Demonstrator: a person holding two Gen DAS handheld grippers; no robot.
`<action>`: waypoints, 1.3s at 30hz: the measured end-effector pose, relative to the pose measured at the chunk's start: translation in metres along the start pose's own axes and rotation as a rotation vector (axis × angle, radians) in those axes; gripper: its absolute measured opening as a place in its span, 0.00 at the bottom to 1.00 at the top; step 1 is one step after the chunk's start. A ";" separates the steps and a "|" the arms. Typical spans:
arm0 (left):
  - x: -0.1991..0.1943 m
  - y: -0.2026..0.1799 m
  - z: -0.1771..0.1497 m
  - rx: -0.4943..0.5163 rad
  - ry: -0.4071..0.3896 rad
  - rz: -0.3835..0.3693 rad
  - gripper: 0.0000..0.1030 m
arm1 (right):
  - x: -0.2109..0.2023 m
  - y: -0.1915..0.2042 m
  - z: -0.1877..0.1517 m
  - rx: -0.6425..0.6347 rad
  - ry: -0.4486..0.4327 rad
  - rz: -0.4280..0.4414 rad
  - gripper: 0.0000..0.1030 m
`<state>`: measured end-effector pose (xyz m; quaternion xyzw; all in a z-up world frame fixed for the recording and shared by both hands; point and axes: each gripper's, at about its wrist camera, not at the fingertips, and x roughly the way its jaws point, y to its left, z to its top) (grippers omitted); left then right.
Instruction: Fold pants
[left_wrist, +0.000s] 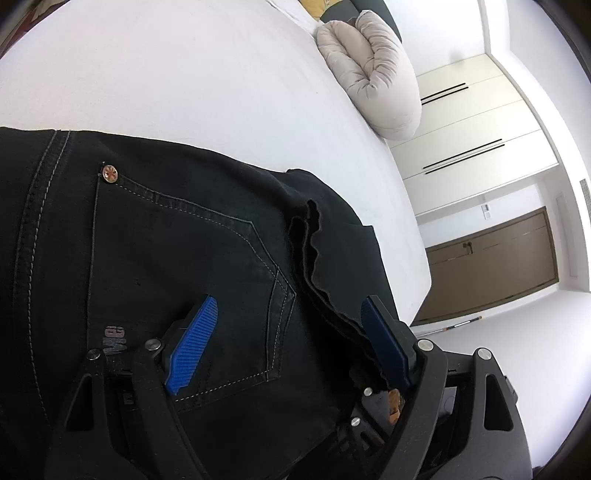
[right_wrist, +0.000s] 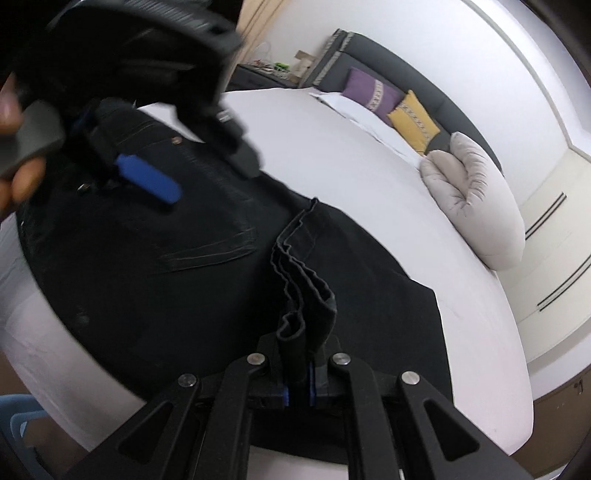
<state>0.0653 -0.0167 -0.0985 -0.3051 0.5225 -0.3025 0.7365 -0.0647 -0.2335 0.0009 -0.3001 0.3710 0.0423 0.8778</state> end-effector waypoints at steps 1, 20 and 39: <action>0.000 -0.001 -0.001 0.002 0.001 -0.002 0.77 | -0.002 0.001 0.001 -0.003 -0.003 -0.001 0.07; 0.037 -0.032 0.004 0.119 0.113 0.075 0.76 | 0.010 0.036 -0.008 -0.093 0.053 -0.036 0.12; 0.080 -0.064 -0.014 0.453 0.143 0.286 0.62 | 0.083 -0.256 -0.068 0.859 0.086 0.777 0.32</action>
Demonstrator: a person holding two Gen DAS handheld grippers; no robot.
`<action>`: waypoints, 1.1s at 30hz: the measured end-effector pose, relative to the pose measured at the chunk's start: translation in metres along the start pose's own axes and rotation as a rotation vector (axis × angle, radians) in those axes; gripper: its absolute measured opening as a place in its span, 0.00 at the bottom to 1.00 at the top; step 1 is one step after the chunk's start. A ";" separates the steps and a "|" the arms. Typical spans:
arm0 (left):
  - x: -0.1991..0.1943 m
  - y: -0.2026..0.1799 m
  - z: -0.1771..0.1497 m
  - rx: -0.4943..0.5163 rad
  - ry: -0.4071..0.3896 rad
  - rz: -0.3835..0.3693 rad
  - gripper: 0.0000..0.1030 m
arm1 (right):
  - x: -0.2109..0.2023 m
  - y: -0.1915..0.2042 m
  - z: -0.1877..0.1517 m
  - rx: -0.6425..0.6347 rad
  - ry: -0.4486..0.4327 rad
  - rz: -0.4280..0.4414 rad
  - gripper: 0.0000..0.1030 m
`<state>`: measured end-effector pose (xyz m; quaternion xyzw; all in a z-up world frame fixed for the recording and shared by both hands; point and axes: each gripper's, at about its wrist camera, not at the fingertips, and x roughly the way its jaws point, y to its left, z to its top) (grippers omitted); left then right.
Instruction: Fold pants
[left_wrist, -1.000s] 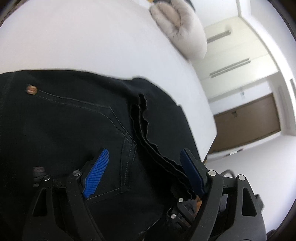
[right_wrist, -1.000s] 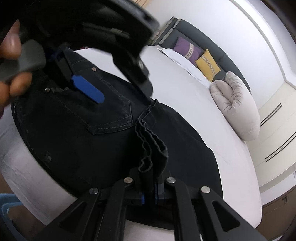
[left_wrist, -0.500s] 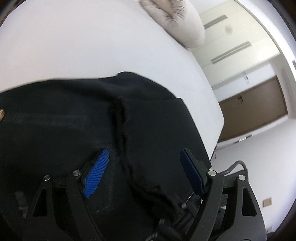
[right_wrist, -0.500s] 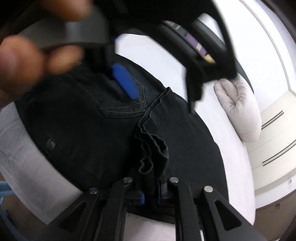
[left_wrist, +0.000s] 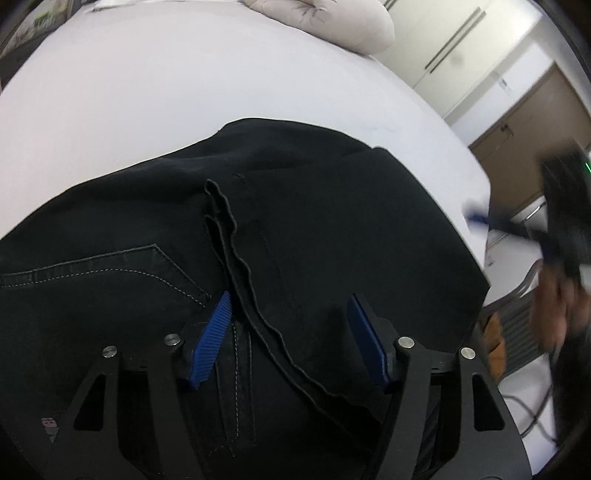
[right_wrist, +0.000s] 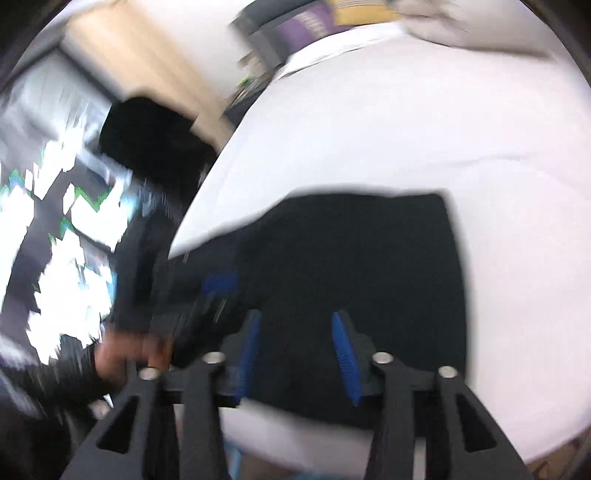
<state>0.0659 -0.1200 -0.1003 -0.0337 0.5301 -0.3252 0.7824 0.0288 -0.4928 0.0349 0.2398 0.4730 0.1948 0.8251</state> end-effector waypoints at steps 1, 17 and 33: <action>0.000 -0.002 -0.001 0.012 -0.001 0.011 0.62 | 0.006 -0.016 0.014 0.049 -0.002 0.037 0.30; 0.009 -0.021 -0.006 0.078 -0.020 0.062 0.62 | 0.031 -0.064 -0.050 0.258 0.184 0.138 0.02; -0.122 0.021 -0.058 -0.074 -0.246 0.017 0.68 | -0.016 -0.032 -0.090 0.314 -0.100 0.142 0.84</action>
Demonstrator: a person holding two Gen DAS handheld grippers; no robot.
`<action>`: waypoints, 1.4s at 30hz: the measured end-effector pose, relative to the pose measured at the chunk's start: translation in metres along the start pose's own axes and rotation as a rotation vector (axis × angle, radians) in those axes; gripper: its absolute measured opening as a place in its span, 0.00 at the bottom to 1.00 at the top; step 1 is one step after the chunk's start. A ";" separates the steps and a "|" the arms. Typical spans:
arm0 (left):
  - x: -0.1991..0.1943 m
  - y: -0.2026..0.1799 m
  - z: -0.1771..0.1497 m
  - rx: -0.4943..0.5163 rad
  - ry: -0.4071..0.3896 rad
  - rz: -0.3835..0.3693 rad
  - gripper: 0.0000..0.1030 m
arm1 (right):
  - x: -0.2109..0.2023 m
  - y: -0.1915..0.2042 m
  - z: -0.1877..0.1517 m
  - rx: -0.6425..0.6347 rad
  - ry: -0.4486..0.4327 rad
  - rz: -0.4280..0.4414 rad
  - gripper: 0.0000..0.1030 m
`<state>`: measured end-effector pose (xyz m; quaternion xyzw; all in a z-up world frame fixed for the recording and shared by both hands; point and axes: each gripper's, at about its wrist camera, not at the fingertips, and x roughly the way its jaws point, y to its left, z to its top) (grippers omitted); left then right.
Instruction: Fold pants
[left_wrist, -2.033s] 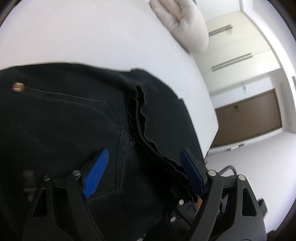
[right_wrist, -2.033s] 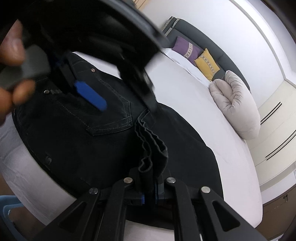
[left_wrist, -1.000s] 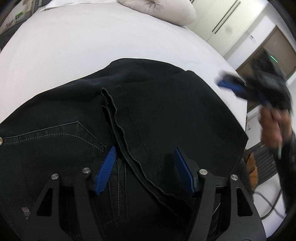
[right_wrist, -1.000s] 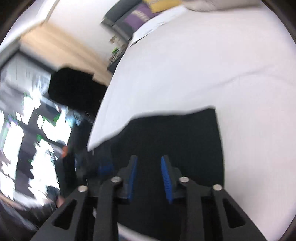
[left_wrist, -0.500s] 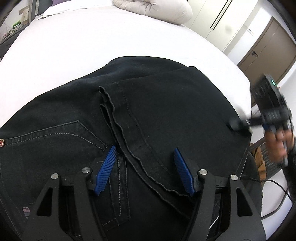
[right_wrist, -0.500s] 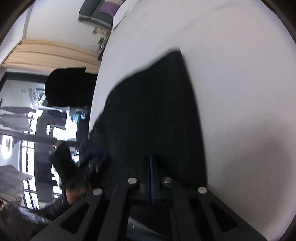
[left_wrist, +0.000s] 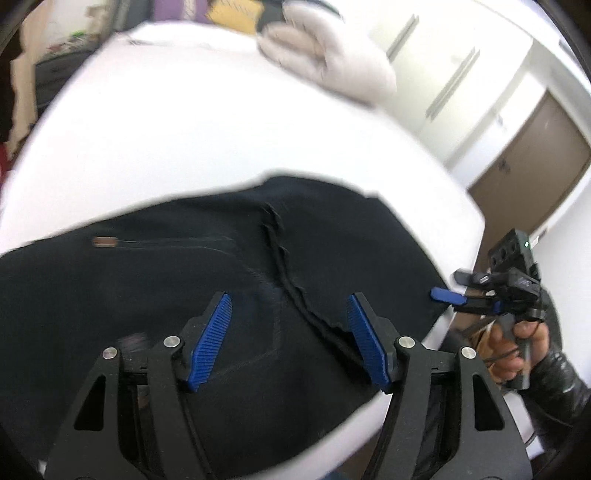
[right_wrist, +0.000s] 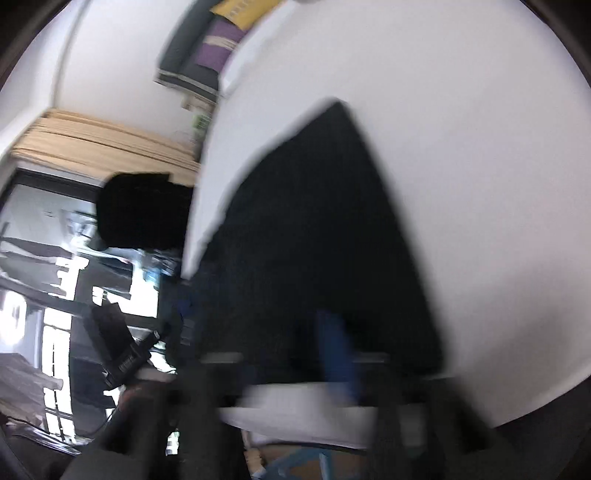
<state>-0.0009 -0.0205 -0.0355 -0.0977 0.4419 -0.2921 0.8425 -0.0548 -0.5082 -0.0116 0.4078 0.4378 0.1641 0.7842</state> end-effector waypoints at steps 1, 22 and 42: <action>-0.020 0.007 -0.003 -0.024 -0.029 0.008 0.74 | -0.003 0.011 -0.001 -0.030 -0.034 0.015 0.86; -0.088 0.167 -0.149 -1.084 -0.140 -0.262 0.81 | 0.108 0.107 -0.017 -0.063 0.090 0.258 0.49; -0.053 0.169 -0.121 -1.098 -0.122 -0.286 0.25 | 0.135 0.116 0.017 -0.151 0.221 -0.031 0.17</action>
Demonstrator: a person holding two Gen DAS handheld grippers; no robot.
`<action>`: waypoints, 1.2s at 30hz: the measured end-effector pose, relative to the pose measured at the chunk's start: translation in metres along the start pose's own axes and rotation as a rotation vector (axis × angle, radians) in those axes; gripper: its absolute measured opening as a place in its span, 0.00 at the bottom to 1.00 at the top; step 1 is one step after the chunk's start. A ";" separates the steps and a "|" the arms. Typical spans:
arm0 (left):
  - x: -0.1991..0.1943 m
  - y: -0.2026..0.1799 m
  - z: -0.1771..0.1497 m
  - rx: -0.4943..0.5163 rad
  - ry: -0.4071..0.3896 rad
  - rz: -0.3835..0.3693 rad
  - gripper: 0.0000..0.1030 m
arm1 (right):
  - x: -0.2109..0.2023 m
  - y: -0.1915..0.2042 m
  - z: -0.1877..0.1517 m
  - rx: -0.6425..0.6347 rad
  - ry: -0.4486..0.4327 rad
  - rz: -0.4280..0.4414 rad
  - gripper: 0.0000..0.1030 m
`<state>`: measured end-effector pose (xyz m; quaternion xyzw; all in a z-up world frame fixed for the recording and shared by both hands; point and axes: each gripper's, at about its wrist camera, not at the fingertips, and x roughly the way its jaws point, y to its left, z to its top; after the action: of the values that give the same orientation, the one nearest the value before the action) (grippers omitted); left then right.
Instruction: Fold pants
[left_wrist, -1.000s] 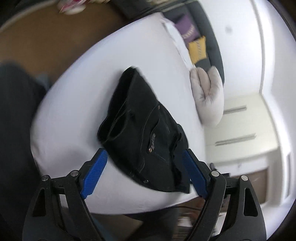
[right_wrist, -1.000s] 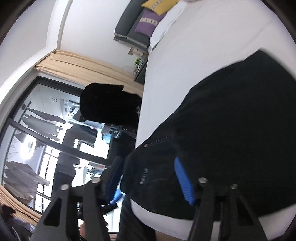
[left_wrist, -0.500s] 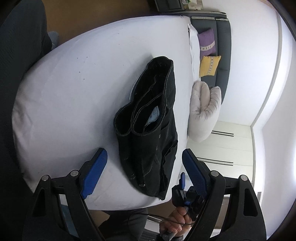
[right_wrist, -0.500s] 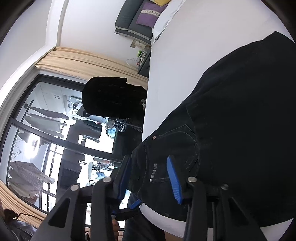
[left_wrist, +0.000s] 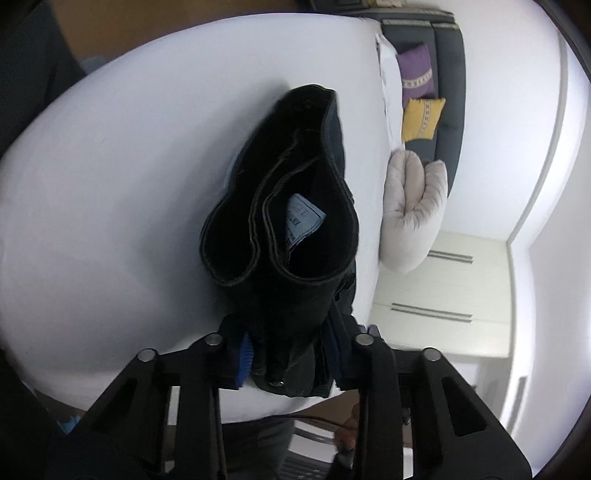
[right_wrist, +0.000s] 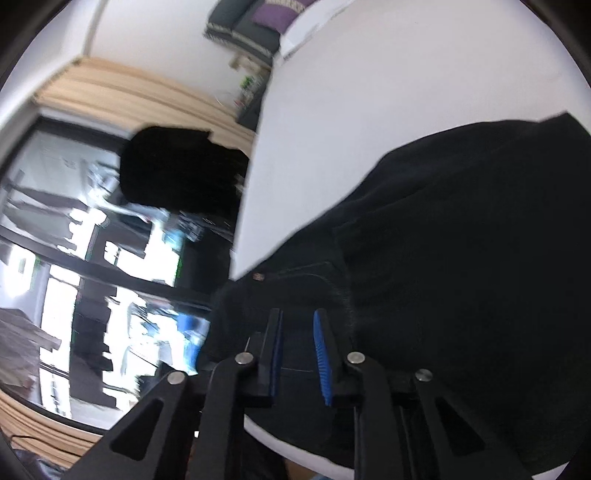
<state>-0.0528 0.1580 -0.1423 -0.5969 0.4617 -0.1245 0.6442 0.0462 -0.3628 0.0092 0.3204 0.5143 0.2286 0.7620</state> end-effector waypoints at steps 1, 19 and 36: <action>0.002 -0.003 0.000 0.009 -0.001 0.001 0.24 | 0.005 -0.001 0.003 -0.004 0.020 -0.023 0.17; 0.038 -0.148 -0.024 0.507 -0.057 0.111 0.17 | 0.053 -0.021 -0.016 -0.093 0.095 -0.214 0.00; 0.215 -0.277 -0.214 1.343 0.261 0.257 0.05 | -0.102 -0.007 0.038 -0.060 -0.073 0.269 0.99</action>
<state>0.0125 -0.2060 0.0368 0.0101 0.4252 -0.3766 0.8230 0.0443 -0.4465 0.0788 0.3718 0.4316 0.3320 0.7518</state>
